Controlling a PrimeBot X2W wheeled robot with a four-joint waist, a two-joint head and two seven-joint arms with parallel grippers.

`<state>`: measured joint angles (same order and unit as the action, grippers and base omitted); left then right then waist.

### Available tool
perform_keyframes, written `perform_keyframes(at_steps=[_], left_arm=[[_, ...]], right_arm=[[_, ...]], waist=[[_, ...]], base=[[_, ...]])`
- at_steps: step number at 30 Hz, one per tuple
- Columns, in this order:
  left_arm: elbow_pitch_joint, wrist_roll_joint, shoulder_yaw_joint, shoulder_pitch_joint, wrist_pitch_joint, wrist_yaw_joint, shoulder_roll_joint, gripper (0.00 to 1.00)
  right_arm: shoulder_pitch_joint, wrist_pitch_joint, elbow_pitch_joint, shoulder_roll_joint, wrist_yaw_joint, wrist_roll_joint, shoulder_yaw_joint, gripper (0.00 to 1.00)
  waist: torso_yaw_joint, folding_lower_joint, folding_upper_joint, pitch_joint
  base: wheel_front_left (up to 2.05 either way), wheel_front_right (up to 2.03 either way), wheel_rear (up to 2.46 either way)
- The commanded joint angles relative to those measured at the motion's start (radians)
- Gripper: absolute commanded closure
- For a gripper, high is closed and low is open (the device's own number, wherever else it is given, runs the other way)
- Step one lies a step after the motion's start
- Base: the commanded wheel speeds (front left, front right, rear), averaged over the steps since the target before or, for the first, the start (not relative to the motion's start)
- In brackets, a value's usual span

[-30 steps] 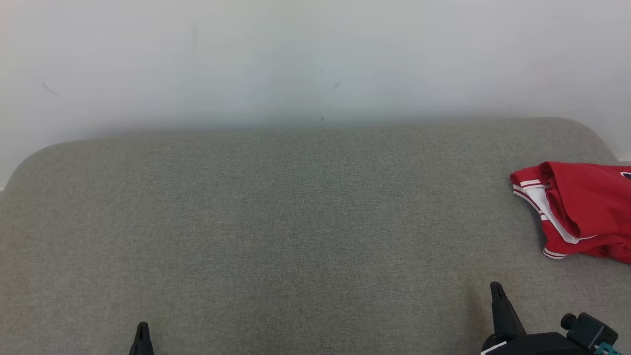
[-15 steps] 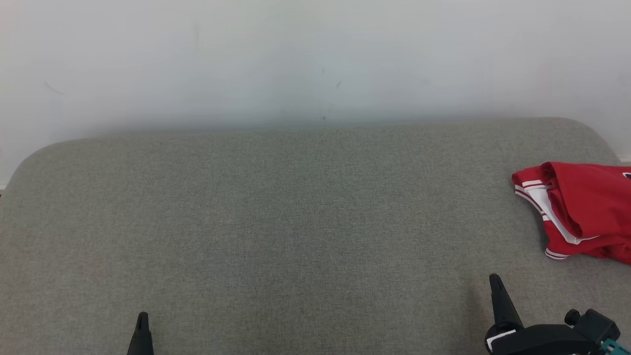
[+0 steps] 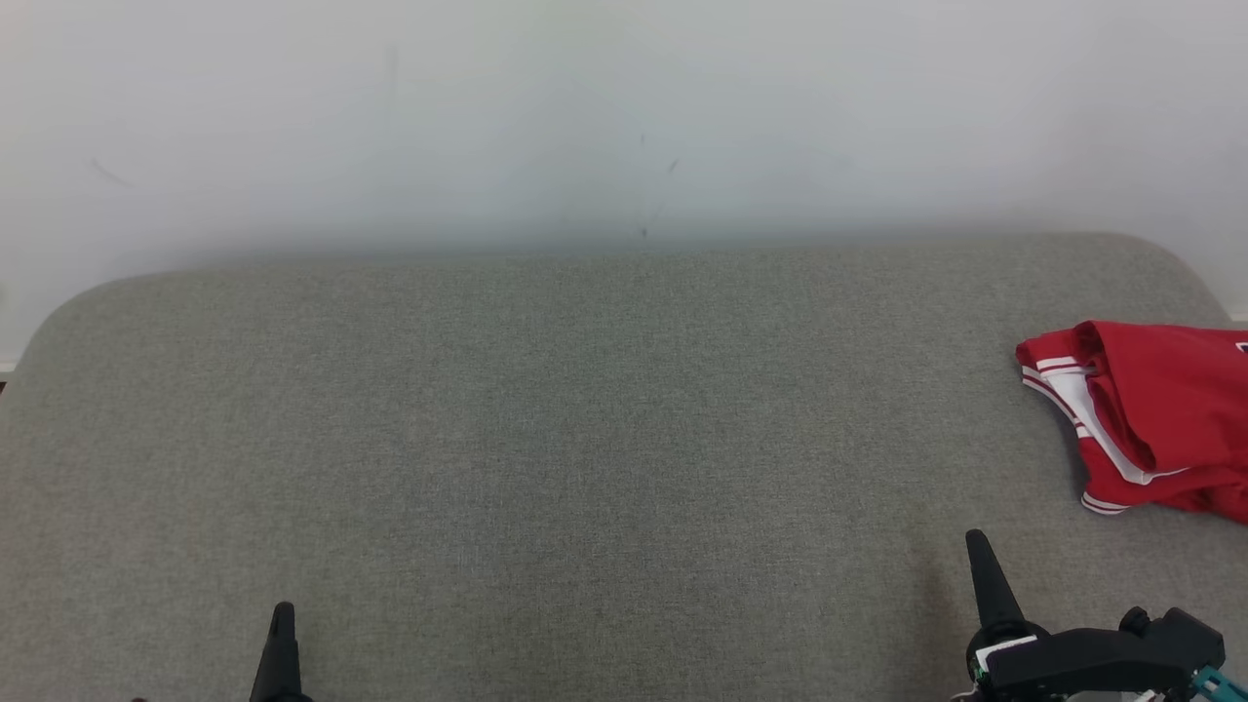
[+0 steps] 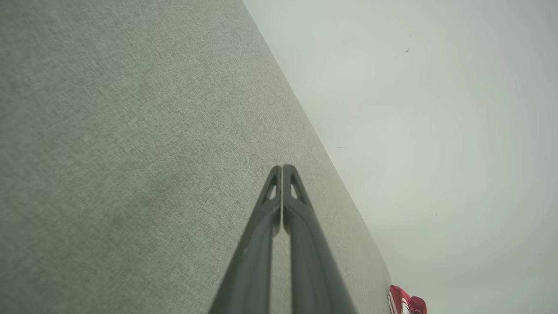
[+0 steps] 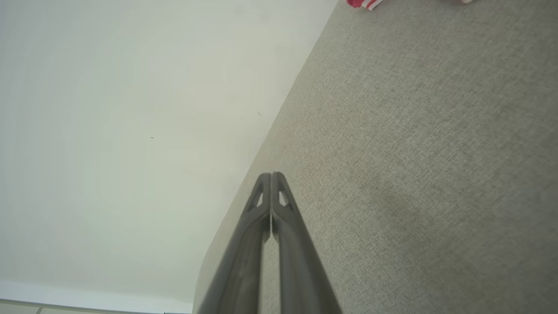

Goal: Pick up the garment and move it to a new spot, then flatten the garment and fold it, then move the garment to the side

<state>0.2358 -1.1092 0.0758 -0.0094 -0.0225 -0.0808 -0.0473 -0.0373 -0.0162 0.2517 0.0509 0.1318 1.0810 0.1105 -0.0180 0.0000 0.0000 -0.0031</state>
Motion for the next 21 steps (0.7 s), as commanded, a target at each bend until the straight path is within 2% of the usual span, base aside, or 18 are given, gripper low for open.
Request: perform_keyframes(at_steps=[1, 21], left_arm=[[-0.006, -0.024, 0.005, -0.024, 0.008, -0.008, -0.003, 1.00], [0.000, -0.208, 0.019, -0.056, 0.059, -0.026, -0.004, 1.00]], right_arm=[[-0.018, -0.003, -0.012, 0.000, -0.001, 0.028, 0.001, 1.00], [-0.040, -0.041, -0.011, -0.001, -0.001, 0.222, 0.002, 1.00]], waist=[[0.000, 0.0000, 0.0000, 0.000], [0.006, 0.0000, 0.0000, 0.002]], base=[[0.00, 0.00, 0.00], [0.00, 0.00, 0.00]])
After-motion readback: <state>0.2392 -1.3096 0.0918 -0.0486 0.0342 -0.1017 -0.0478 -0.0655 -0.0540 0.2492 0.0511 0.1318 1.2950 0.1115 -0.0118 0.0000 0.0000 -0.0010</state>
